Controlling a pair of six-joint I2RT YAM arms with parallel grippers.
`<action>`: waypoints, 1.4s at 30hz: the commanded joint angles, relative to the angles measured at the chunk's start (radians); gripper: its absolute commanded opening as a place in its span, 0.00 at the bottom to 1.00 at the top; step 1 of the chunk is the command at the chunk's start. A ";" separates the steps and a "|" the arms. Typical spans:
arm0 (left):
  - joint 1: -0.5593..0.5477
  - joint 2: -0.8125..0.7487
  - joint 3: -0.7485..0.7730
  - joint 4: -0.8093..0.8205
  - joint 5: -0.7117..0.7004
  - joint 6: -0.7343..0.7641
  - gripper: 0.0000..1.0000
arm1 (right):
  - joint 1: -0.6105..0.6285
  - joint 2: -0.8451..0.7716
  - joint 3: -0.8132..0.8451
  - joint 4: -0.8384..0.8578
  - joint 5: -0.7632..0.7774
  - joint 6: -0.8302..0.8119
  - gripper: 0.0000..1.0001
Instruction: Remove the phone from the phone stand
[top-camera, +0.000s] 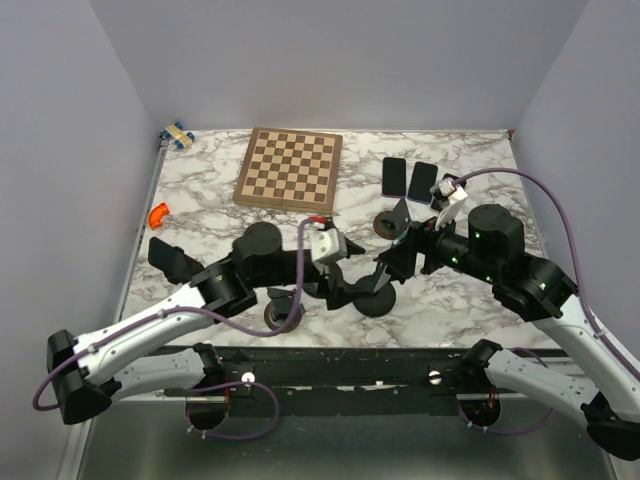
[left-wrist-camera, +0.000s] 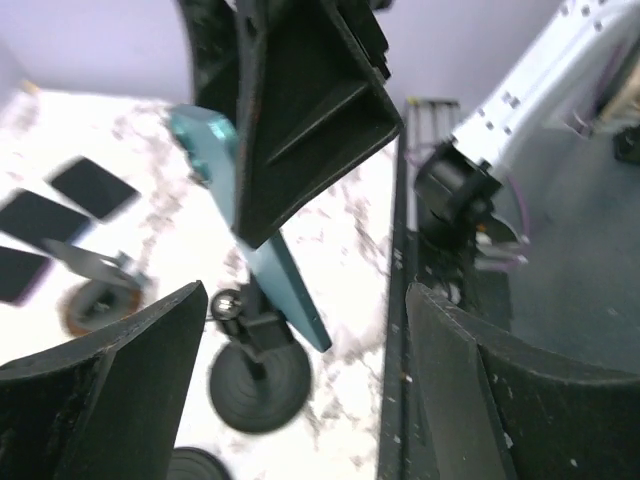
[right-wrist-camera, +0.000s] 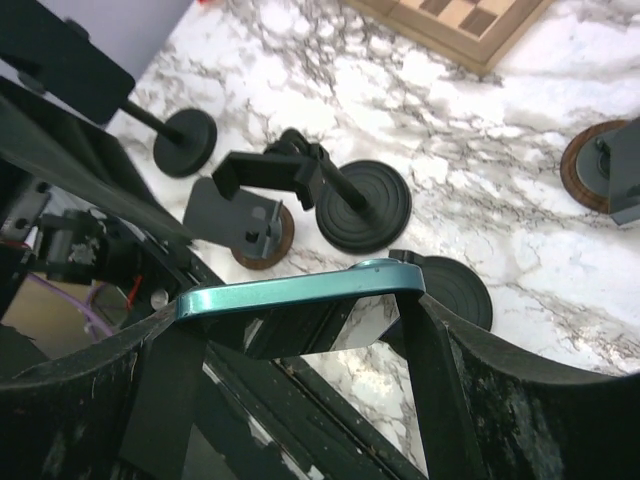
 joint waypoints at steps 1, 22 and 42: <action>-0.008 -0.170 -0.089 0.101 -0.270 0.046 0.89 | 0.005 -0.046 0.081 0.087 0.148 0.074 0.01; -0.020 -0.256 -0.110 0.072 -0.727 0.000 0.89 | -0.184 0.370 0.283 -0.029 1.124 0.171 0.01; -0.023 -0.298 -0.106 0.057 -0.701 -0.017 0.89 | -0.757 1.072 0.509 -0.023 0.701 0.143 0.01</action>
